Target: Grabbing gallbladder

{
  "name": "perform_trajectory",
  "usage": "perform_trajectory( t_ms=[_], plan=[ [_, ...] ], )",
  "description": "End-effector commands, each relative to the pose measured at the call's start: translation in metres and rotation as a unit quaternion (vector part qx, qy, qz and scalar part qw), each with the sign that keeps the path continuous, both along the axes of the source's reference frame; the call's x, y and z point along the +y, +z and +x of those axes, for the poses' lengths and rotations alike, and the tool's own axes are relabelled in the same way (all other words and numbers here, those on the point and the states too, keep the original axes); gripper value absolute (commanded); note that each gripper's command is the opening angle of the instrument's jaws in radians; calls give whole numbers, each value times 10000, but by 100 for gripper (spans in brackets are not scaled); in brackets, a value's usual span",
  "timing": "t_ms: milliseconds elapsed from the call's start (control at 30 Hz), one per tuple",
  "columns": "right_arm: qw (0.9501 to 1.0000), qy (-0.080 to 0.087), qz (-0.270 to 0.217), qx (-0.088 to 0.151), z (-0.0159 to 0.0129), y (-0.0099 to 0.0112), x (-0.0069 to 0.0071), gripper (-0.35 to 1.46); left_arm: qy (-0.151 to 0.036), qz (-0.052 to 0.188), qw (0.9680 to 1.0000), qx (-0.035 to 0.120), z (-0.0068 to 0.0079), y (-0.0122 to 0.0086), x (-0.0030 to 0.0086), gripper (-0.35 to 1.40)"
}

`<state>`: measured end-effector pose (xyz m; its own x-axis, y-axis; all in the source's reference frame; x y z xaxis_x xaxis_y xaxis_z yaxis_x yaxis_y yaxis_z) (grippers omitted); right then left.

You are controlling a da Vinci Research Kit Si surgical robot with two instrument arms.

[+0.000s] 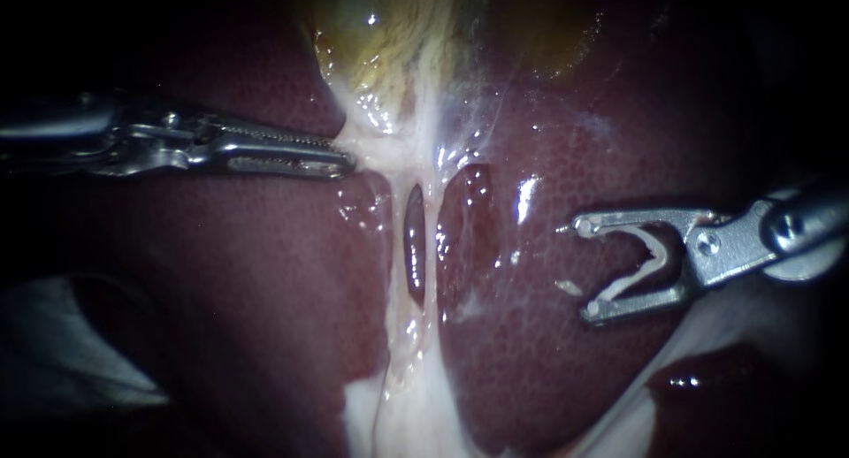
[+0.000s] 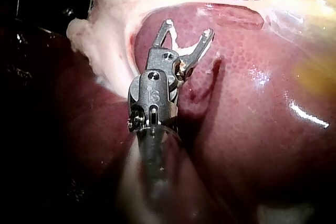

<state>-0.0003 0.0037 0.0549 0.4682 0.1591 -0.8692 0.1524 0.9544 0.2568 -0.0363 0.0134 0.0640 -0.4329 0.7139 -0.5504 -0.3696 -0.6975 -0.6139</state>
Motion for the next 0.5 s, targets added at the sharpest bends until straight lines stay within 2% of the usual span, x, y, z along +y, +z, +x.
perform_trajectory(
  t_ms=[33,267,367,500],
  plan=[
    [10000,0,0,0,0,0,0,50,9,3,10000,-8,2,-1,1,-35],
    [10000,1,0,-1,0,0,0,50,58,70,9999,-60,16,-20,9,-35],
    [10000,16,25,-8,0,1,0,50,28,76,10000,-57,22,-31,15,-35],
    [10000,18,25,-10,0,1,1,50,-29,77,9999,-128,28,-44,21,-35]
  ],
)
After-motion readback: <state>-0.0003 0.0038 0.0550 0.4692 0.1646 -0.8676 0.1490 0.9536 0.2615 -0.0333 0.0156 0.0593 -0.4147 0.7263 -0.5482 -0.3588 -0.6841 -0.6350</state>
